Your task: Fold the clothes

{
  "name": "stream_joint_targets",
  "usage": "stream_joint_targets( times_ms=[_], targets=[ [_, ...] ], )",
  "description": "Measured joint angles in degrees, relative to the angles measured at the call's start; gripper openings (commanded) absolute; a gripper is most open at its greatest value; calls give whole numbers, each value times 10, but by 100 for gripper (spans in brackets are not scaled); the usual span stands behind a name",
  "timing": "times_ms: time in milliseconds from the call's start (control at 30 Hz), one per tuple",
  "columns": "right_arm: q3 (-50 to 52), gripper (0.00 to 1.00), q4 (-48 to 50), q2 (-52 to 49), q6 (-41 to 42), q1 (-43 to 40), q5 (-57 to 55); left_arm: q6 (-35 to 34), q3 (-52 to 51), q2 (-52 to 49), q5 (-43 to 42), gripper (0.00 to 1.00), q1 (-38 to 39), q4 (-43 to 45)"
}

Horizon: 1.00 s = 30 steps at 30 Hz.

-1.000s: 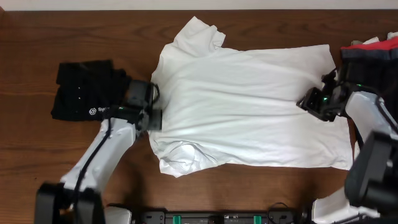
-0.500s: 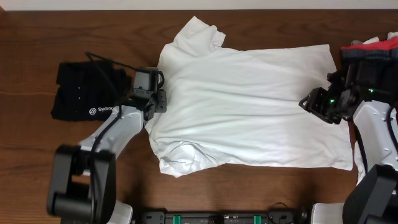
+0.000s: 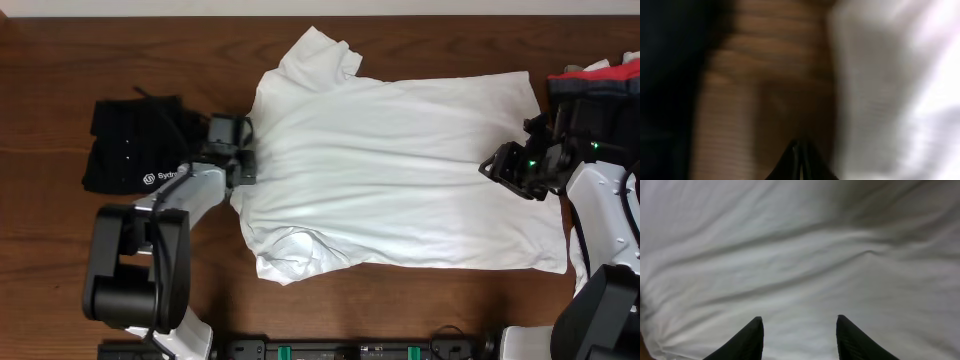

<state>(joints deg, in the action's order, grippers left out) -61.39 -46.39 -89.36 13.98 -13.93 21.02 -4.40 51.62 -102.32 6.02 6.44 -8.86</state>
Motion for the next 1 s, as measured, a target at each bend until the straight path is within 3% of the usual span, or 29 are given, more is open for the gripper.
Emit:
stream_joint_targets(
  times_ms=[33,67,100,167,367,467,533,700,800,1000],
  targets=[
    [0,46,0,0,0,0,0,0,2,0,4,12,-9,-5],
    [0,46,0,0,0,0,0,3,8,0,7,30,-19,-14],
    [0,46,0,0,0,0,0,3,16,0,10,56,-27,-22],
    [0,50,0,0,0,0,0,3,38,2,16,69,-39,-45],
    [0,58,-9,0,-6,0,0,3,104,68,7,70,-42,-159],
    [0,59,-18,0,-11,0,0,2,118,132,-38,67,-42,-236],
    [0,59,-26,0,-13,0,0,-4,120,171,-78,60,-42,-295],
    [0,60,-31,0,-15,0,0,-9,120,227,-189,59,-33,-419],
    [0,60,-33,0,-15,0,0,7,120,229,-222,54,-6,-480],
    [0,61,-33,0,-16,0,-1,45,118,228,-250,54,84,-537]
  ],
)
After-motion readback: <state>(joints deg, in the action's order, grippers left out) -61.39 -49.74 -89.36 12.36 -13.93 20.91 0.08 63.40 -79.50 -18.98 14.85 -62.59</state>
